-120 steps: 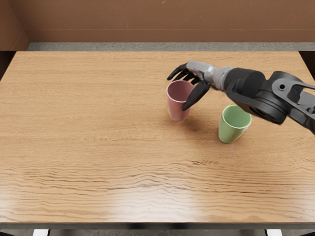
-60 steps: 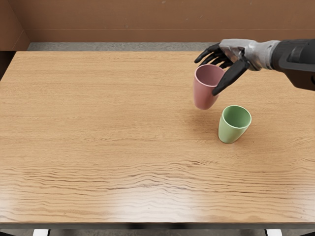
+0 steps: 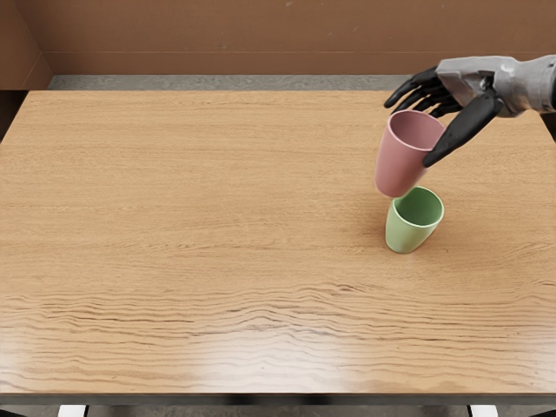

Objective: Pick up cup and place in cup with right hand

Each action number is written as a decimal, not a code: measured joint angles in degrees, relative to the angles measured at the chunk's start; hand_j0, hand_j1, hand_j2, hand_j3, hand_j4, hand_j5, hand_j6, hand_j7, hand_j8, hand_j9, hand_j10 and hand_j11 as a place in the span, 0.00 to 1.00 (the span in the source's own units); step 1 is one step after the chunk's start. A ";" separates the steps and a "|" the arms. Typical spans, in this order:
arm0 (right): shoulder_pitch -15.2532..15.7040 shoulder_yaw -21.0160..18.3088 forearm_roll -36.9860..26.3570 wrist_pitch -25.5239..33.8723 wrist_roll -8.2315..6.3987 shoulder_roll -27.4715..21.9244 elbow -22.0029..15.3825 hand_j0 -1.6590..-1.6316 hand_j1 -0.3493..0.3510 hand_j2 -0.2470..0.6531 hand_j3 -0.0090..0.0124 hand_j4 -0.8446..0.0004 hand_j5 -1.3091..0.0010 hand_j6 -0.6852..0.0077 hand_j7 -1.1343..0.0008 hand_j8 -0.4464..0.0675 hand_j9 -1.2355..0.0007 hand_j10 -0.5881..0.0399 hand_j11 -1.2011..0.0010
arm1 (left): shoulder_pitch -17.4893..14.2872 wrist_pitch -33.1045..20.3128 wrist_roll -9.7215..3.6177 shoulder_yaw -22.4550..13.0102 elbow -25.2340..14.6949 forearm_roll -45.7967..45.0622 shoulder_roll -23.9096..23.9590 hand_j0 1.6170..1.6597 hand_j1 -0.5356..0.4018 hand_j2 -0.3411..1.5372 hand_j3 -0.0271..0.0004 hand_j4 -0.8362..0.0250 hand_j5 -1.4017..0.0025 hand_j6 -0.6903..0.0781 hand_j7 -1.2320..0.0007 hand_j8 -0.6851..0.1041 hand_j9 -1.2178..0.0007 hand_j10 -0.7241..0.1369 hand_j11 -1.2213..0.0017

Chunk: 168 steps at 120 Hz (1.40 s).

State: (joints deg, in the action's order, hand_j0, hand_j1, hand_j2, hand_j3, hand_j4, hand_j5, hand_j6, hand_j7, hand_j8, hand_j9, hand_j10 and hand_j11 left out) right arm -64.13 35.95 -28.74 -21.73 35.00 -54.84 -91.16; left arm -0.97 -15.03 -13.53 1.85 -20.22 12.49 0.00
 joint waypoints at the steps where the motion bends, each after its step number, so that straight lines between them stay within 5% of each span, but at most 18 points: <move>1: 0.00 -0.01 0.04 -0.04 0.00 -0.09 -0.01 0.04 0.63 0.36 0.43 0.52 0.60 0.45 0.54 0.22 0.58 0.29 0.56 | 0.00 0.00 0.00 0.00 0.00 0.00 0.00 0.96 0.94 0.18 0.99 0.97 1.00 0.90 1.00 0.87 1.00 0.84 1.00; 105: 2.09 -2.71 0.44 -0.44 0.00 -3.80 -0.14 0.04 0.62 0.34 0.42 0.52 0.60 0.46 0.54 0.26 0.58 0.30 0.56 | 0.00 0.00 0.00 0.00 0.00 0.00 0.00 0.96 0.94 0.18 0.98 0.97 1.00 0.90 1.00 0.87 1.00 0.84 1.00; 168: 3.39 -4.91 -3.02 4.79 0.00 -0.97 0.58 0.05 0.63 0.38 0.42 0.50 0.58 0.45 0.52 0.26 0.55 0.31 0.54 | 0.00 0.00 0.00 0.00 0.00 0.00 0.00 0.96 0.94 0.18 0.98 0.97 1.00 0.90 1.00 0.87 1.00 0.84 1.00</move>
State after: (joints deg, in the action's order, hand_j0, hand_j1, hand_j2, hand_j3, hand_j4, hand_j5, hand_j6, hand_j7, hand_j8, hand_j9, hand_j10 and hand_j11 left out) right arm -60.74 31.03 -31.76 -16.94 35.00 -55.81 -90.59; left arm -0.97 -15.03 -13.53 1.86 -20.22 12.49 0.00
